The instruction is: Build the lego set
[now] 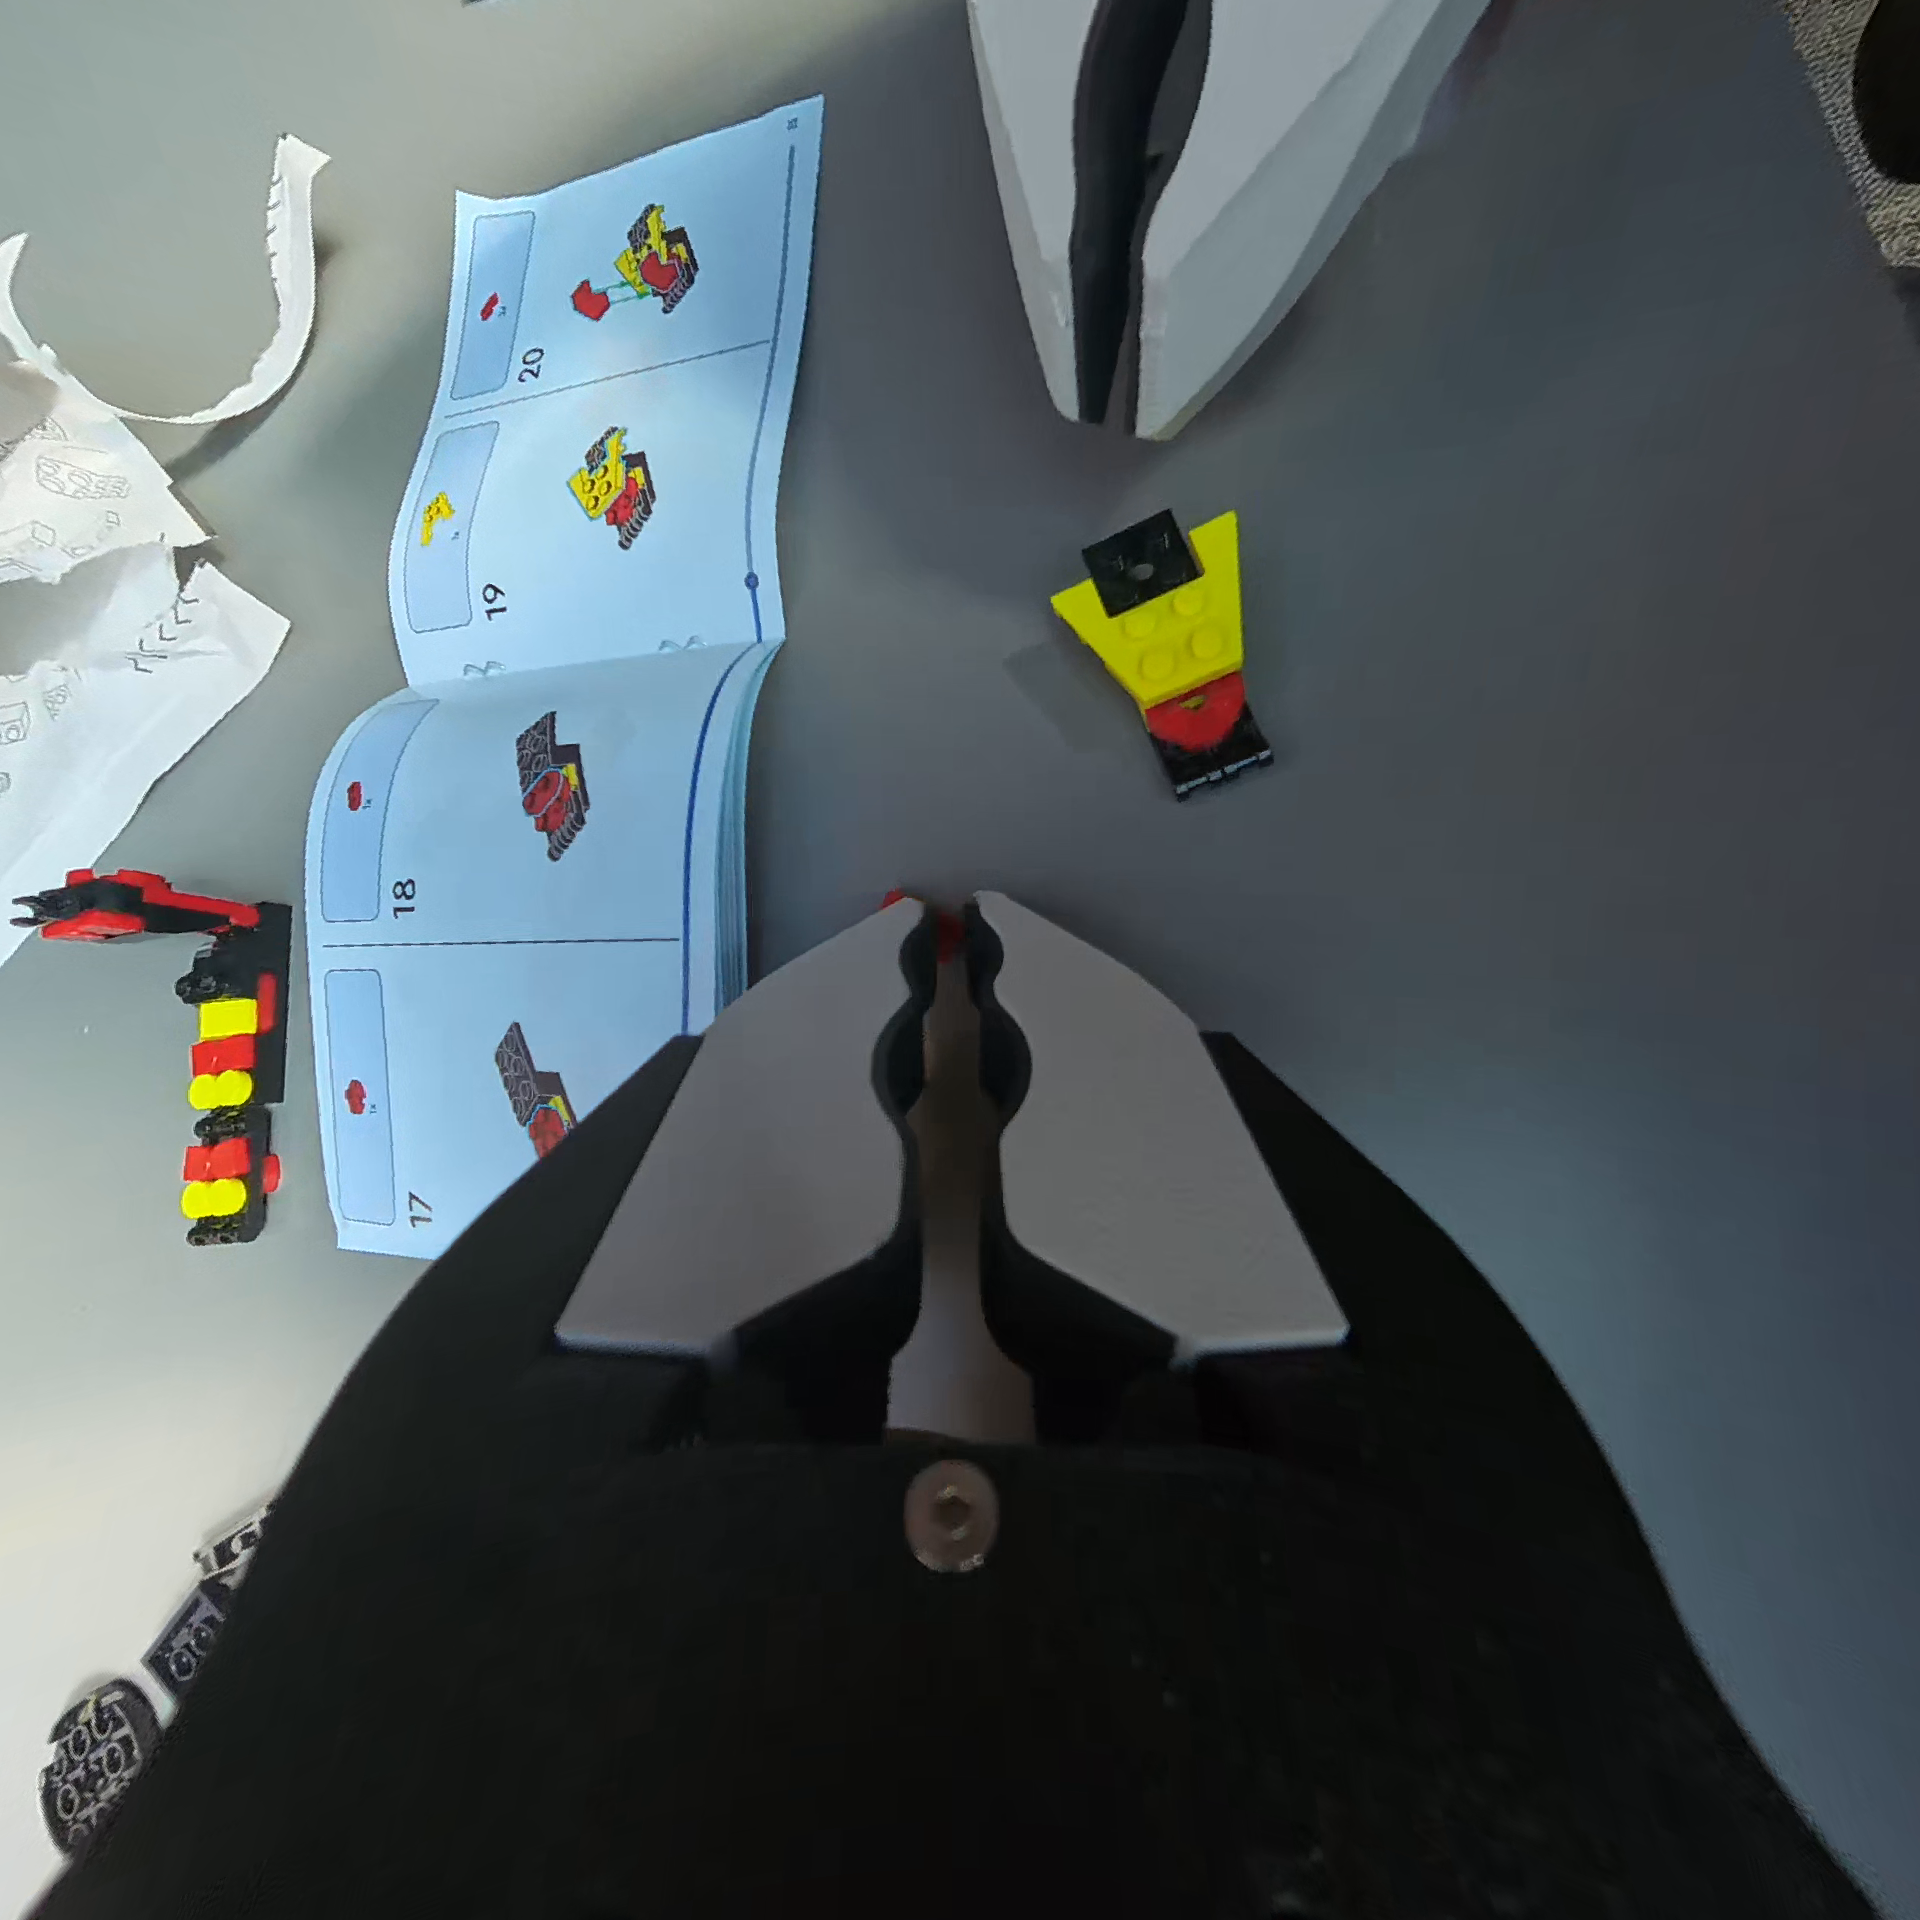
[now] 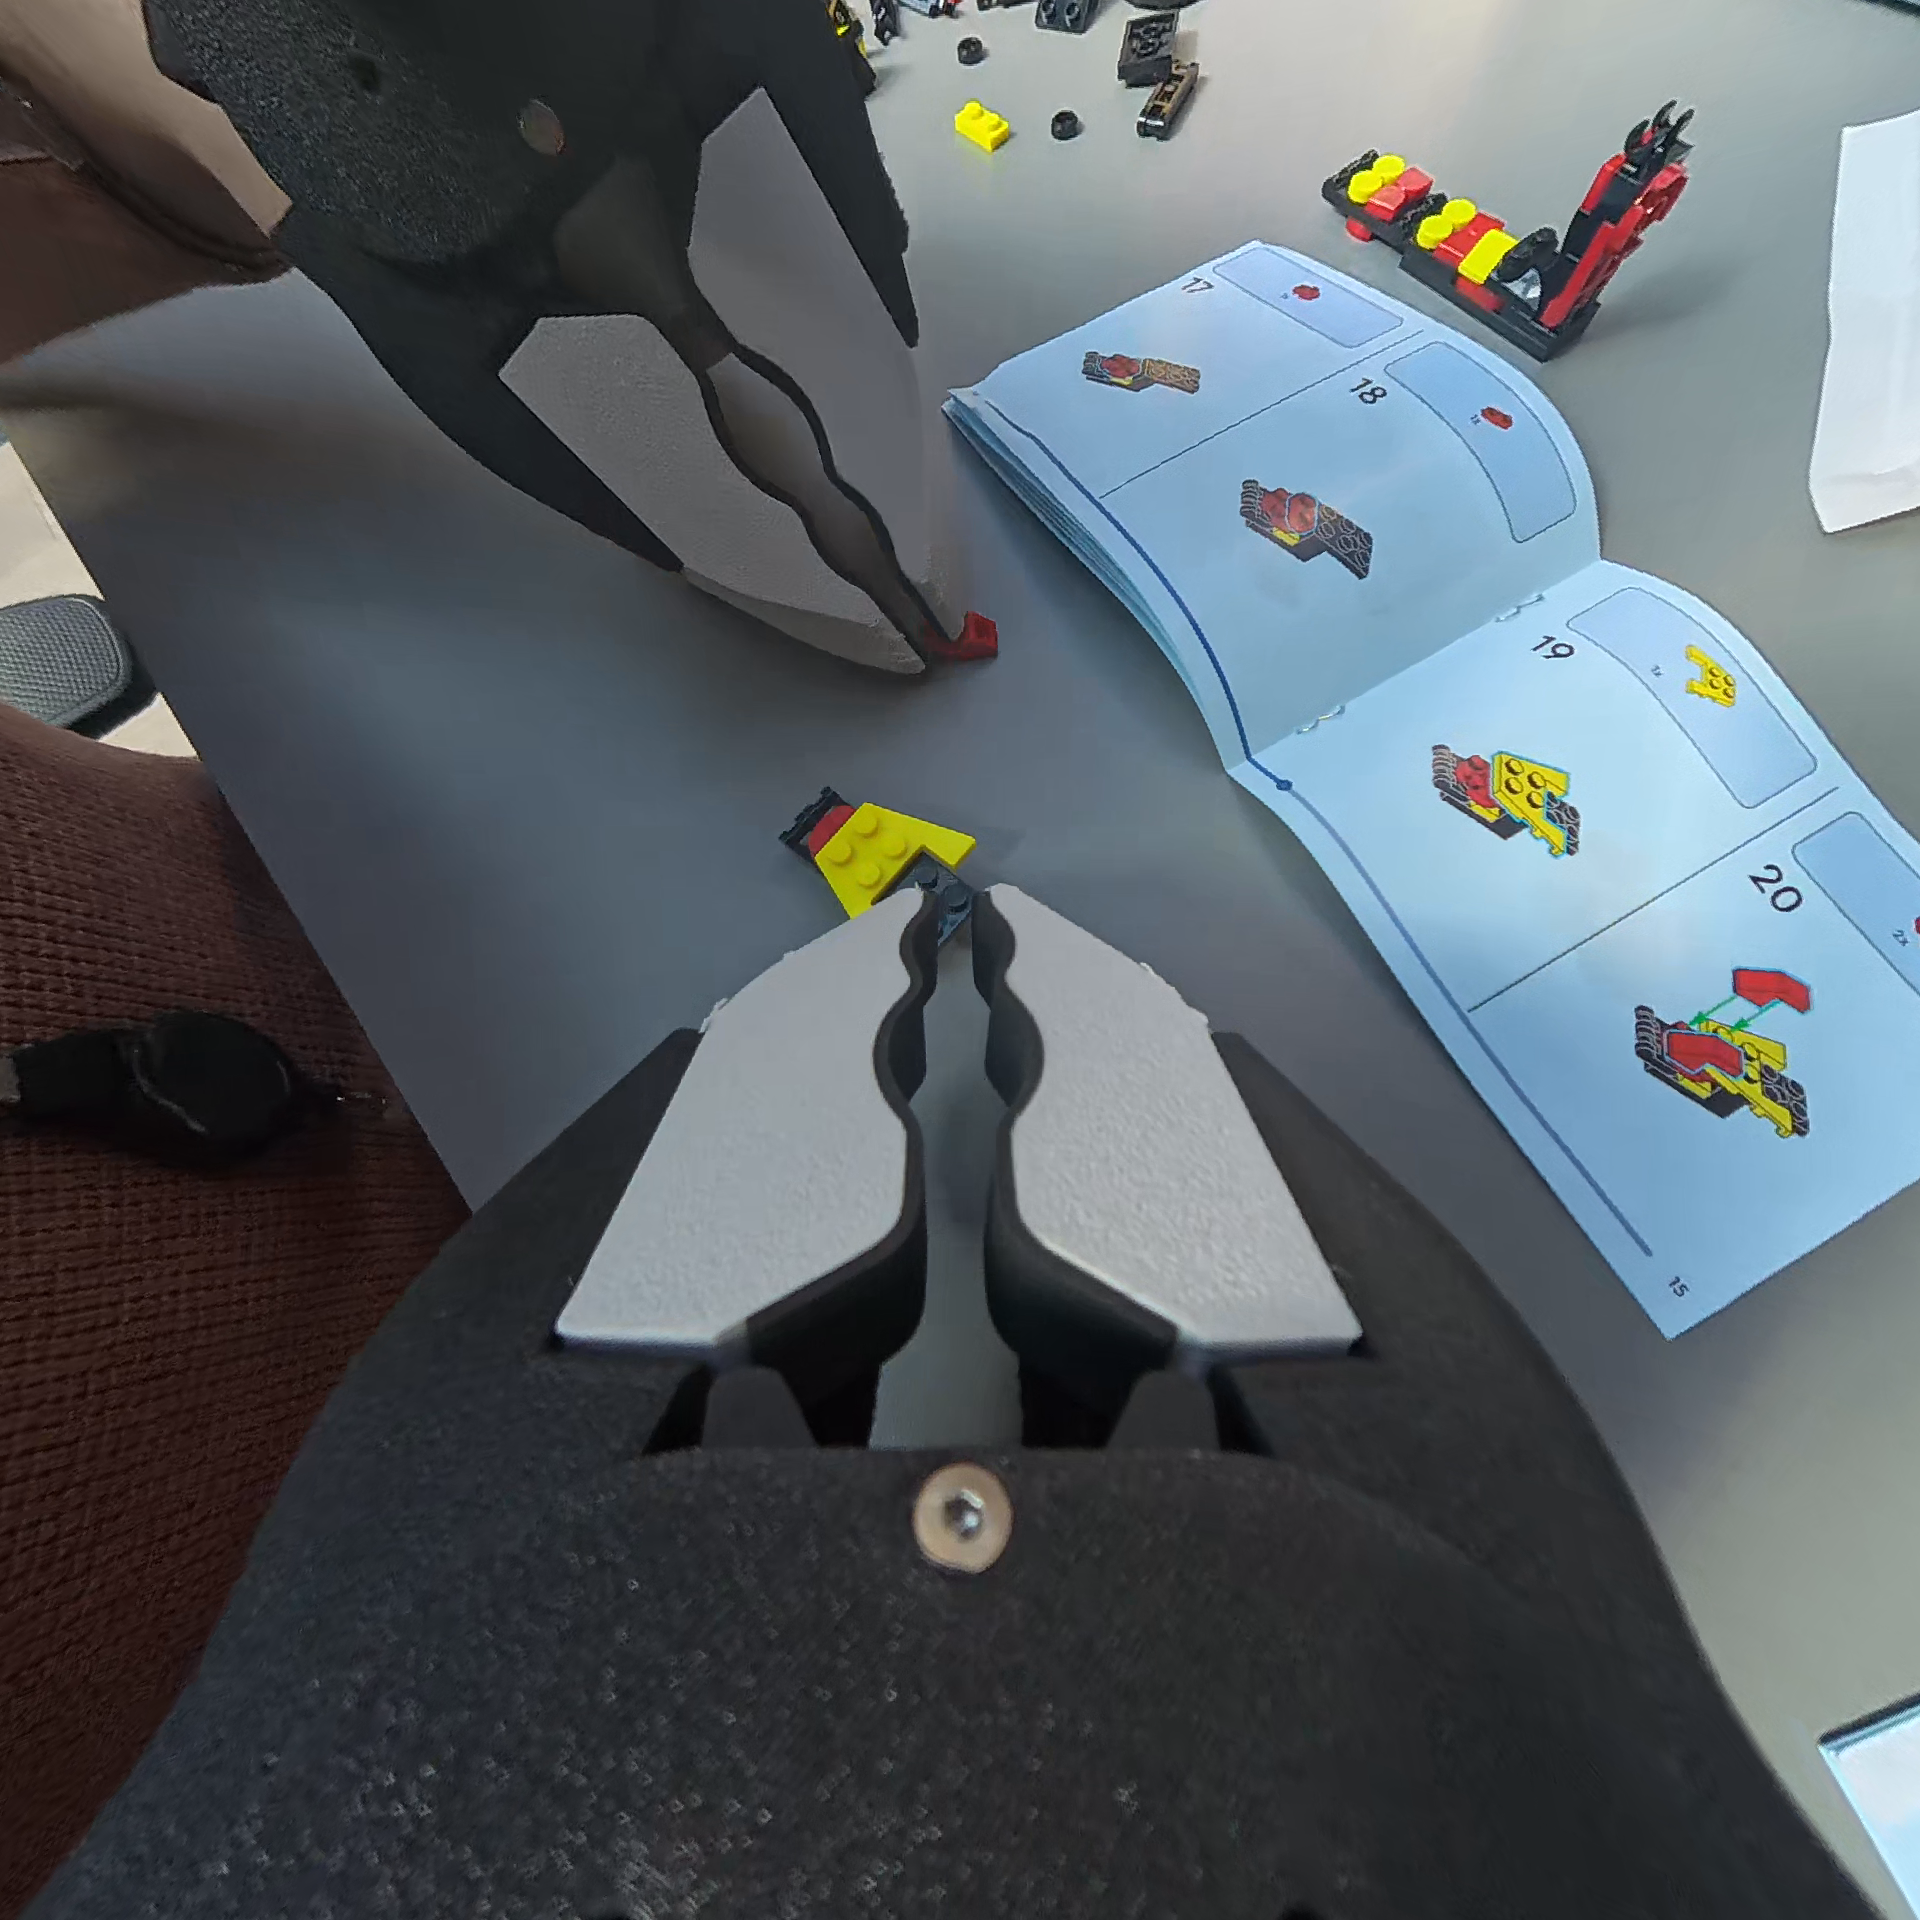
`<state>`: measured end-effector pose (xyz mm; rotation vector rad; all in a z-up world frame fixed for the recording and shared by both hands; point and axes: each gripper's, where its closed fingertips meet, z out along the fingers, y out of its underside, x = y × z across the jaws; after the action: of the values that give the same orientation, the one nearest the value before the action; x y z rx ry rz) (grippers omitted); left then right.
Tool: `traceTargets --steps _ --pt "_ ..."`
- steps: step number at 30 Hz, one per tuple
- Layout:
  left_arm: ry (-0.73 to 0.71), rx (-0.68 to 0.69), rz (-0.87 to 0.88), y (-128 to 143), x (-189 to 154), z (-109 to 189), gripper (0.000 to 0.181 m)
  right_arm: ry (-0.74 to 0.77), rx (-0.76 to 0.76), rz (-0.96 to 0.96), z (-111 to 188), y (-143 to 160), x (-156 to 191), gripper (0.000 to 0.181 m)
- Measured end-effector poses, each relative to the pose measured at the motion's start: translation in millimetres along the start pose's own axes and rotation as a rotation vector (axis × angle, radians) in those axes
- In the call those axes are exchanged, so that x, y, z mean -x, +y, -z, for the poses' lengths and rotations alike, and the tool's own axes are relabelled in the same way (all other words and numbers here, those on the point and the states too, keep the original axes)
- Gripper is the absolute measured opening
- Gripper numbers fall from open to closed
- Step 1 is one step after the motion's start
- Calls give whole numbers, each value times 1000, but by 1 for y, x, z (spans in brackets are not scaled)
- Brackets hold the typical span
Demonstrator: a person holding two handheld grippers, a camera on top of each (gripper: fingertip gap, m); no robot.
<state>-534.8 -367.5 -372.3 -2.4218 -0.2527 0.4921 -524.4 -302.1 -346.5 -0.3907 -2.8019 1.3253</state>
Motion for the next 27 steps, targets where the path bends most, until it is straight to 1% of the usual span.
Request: traceTargets --steps 3,5,7,9,10,11,13,16,19,21,23,27 --pt "35 2 40 0 3 0 6 4 -32 -10 2 -6 -2 5" --pt "79 -51 127 -8 5 4 4 5 -82 24 2 -16 -1 5" --pt "197 -202 292 -29 1 16 4 1 -182 90 3 -32 6 7" --pt "352 -402 497 -56 2 36 4 3 -280 138 4 -48 11 14" --pt "425 -489 593 -66 5 47 4 25 -337 190 7 -56 14 15" --pt "483 -558 668 -72 9 57 4 63 -387 250 10 -62 15 15" --pt "573 -646 770 -79 12 69 4 131 -447 373 15 -70 19 17" --pt "676 -700 896 -85 10 75 3 247 -488 500 17 -77 21 17" --pt "740 -733 1014 -92 7 74 4 357 -496 585 15 -81 20 17" --pt "764 -740 1060 -95 3 71 4 396 -510 624 16 -83 22 16" --pt "770 -751 1091 -96 2 69 4 430 -512 641 17 -83 21 9" --pt "777 -774 1133 -97 1 68 4 455 -505 643 19 -82 19 12"
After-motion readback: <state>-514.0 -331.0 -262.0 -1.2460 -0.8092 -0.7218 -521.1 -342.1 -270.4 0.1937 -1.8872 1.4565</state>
